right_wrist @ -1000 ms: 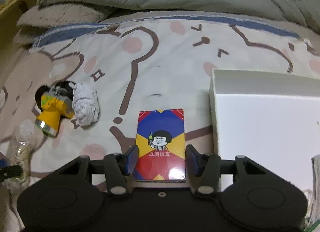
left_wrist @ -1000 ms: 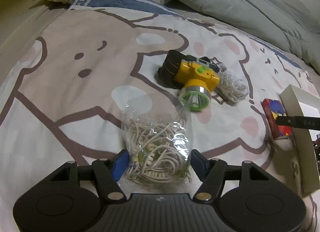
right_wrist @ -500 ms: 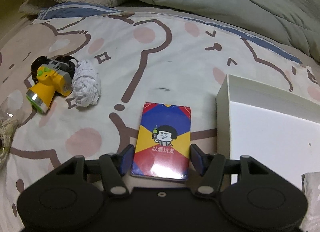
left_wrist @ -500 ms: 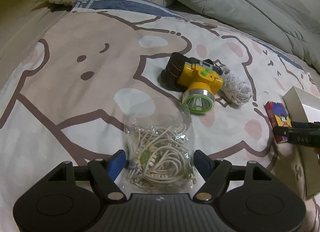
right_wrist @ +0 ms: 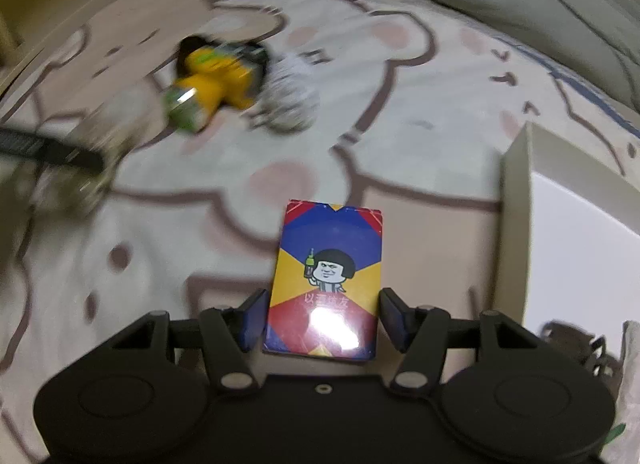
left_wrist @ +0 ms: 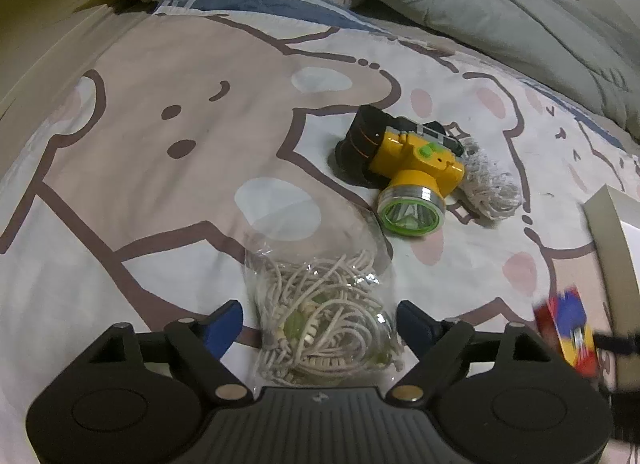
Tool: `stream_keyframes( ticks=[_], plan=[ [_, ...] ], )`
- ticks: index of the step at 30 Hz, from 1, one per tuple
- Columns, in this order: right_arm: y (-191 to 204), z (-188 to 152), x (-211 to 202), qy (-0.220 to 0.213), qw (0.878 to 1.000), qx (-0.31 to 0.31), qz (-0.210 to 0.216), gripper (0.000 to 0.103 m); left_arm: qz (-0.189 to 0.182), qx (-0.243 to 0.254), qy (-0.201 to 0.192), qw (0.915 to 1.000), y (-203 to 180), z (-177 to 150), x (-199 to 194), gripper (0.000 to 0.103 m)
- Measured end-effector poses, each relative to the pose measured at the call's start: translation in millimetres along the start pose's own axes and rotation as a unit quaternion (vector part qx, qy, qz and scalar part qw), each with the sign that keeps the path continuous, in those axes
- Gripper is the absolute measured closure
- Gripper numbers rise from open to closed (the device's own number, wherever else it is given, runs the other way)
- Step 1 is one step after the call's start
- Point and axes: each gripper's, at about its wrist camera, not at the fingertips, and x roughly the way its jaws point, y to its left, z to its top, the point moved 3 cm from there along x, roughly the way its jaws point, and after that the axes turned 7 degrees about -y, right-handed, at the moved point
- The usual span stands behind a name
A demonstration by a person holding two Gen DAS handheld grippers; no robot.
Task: Organize objects
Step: 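Grasp the clear cable bag with the left gripper while the right grasps the card box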
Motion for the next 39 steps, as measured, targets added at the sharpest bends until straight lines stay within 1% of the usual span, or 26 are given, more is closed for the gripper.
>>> stream_keyframes(
  ticks=[5, 7, 8, 10, 13, 14, 15, 18, 24, 26, 27, 28, 29, 33, 35, 39],
  plan=[
    [18.7, -25.5, -17.0, 0.021, 0.999, -0.041, 0.026, 0.042, 0.01, -0.022, 0.012, 0.9996, 0.0, -1.2, 6.9, 0.016],
    [19.7, -29.9, -23.1, 0.031, 0.998, -0.031, 0.037, 0.041, 0.015, -0.034, 0.016, 0.9992, 0.8, -2.0, 8.4, 0.016],
    [16.2, -29.7, -24.2, 0.036, 0.998, -0.012, 0.045, 0.041, 0.018, -0.038, 0.018, 0.999, 1.0, -1.9, 8.9, 0.016],
    [4.8, -28.7, -26.1, 0.042, 0.996, 0.049, 0.062, 0.039, 0.025, -0.049, 0.017, 0.9983, 1.5, -1.7, 9.2, 0.016],
    [-17.9, -25.7, -25.0, 0.046, 0.985, 0.144, 0.085, 0.037, 0.033, -0.066, 0.018, 0.9971, 2.6, -1.8, 10.6, 0.016],
    [-23.5, -24.7, -24.1, 0.045, 0.982, 0.161, 0.088, 0.037, 0.035, -0.071, 0.018, 0.9967, 3.0, -1.9, 11.4, 0.016],
    [-25.9, -23.9, -23.0, 0.044, 0.981, 0.164, 0.09, 0.038, 0.037, -0.075, 0.019, 0.9963, 3.0, -2.1, 12.2, 0.016],
    [-21.6, -21.5, -21.4, 0.041, 0.985, 0.141, 0.086, 0.038, 0.047, -0.077, 0.018, 0.9957, 1.0, -3.2, 15.1, 0.016],
    [-4.2, -24.7, -13.7, 0.058, 0.991, 0.089, 0.078, 0.038, 0.059, -0.086, 0.019, 0.9944, 0.3, -4.5, 19.0, 0.017],
    [-1.9, -25.4, -10.5, 0.061, 0.992, 0.085, 0.077, 0.039, 0.059, -0.091, 0.017, 0.9939, 1.8, -4.7, 18.3, 0.018],
    [-2.5, -25.5, -9.4, 0.061, 0.992, 0.086, 0.073, 0.041, 0.061, -0.097, 0.015, 0.9934, 2.5, -4.8, 17.9, 0.019],
    [-3.3, -25.3, -8.9, 0.061, 0.992, 0.089, 0.071, 0.041, 0.059, -0.103, 0.012, 0.9929, 2.8, -4.8, 17.1, 0.024],
    [-3.9, -24.7, -7.6, 0.062, 0.991, 0.091, 0.07, 0.041, 0.054, -0.106, 0.011, 0.9928, 2.6, -5.2, 16.2, 0.026],
    [-0.8, -25.4, -4.8, 0.067, 0.992, 0.084, 0.063, 0.042, 0.043, -0.095, 0.005, 0.9945, -0.1, -5.5, 13.1, 0.034],
    [3.2, -25.2, -5.9, 0.067, 0.994, 0.068, 0.056, 0.043, 0.04, -0.092, 0.002, 0.9949, -1.5, -5.7, 12.0, 0.041],
    [4.1, -22.8, -9.6, 0.058, 0.995, 0.057, 0.054, 0.043, 0.024, -0.092, 0.0, 0.9955, -5.1, -6.5, 8.0, 0.045]
  ],
)
